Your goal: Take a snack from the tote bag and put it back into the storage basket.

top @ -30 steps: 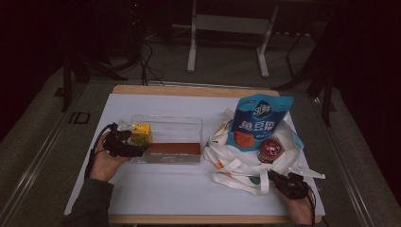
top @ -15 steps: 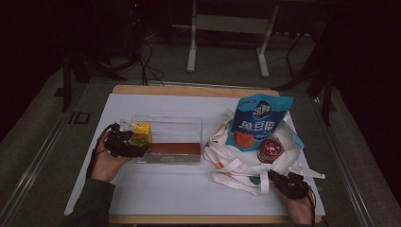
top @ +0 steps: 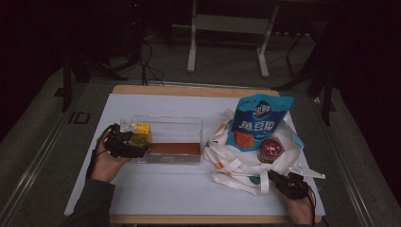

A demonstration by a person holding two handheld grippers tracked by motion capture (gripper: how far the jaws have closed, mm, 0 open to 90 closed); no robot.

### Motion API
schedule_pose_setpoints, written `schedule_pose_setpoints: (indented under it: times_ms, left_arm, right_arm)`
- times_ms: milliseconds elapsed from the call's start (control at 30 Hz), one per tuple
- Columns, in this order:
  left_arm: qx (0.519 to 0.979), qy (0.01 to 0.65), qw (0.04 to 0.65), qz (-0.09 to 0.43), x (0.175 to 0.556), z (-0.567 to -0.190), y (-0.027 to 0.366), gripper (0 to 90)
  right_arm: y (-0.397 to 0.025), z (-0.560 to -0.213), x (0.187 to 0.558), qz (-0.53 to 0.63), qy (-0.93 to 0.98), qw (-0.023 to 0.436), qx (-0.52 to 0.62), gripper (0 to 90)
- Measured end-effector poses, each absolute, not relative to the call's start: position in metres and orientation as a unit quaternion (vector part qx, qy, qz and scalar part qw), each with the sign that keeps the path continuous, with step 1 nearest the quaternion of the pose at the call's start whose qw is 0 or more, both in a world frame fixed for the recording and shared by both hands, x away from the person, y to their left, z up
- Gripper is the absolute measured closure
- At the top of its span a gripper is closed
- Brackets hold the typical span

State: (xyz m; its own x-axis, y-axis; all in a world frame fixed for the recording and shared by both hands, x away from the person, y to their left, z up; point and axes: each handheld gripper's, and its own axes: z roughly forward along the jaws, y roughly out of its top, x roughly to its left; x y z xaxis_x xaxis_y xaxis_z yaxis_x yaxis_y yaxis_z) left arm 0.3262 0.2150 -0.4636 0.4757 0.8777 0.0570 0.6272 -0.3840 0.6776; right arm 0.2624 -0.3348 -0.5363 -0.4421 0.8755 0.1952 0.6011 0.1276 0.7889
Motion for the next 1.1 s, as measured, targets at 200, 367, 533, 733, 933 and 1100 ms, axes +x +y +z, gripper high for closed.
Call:
schedule_pose_setpoints:
  times_ms: [200, 367, 533, 733, 933, 1100]
  left_arm:
    - [0.792, 0.463, 0.320, 0.234, 0.322, -0.453, 0.219, 15.1]
    - [0.791, 0.460, 0.326, 0.239, 0.319, -0.449, 0.218, 14.6]
    - [0.790, 0.451, 0.335, 0.246, 0.316, -0.444, 0.215, 14.5]
    - [0.794, 0.439, 0.344, 0.243, 0.316, -0.436, 0.210, 14.4]
    - [0.800, 0.426, 0.348, 0.239, 0.316, -0.431, 0.201, 13.2]
    - [0.806, 0.415, 0.353, 0.233, 0.317, -0.429, 0.192, 11.9]
  right_arm:
    - [-0.335, -0.536, 0.262, 0.428, 0.733, 0.160, 0.503, 83.2]
    - [-0.335, -0.536, 0.262, 0.428, 0.734, 0.161, 0.503, 83.2]
    - [-0.335, -0.536, 0.262, 0.428, 0.733, 0.160, 0.503, 83.2]
    - [-0.335, -0.536, 0.263, 0.429, 0.733, 0.159, 0.504, 83.2]
    - [-0.335, -0.536, 0.263, 0.429, 0.733, 0.159, 0.504, 83.2]
    - [-0.335, -0.536, 0.263, 0.428, 0.733, 0.159, 0.504, 83.2]
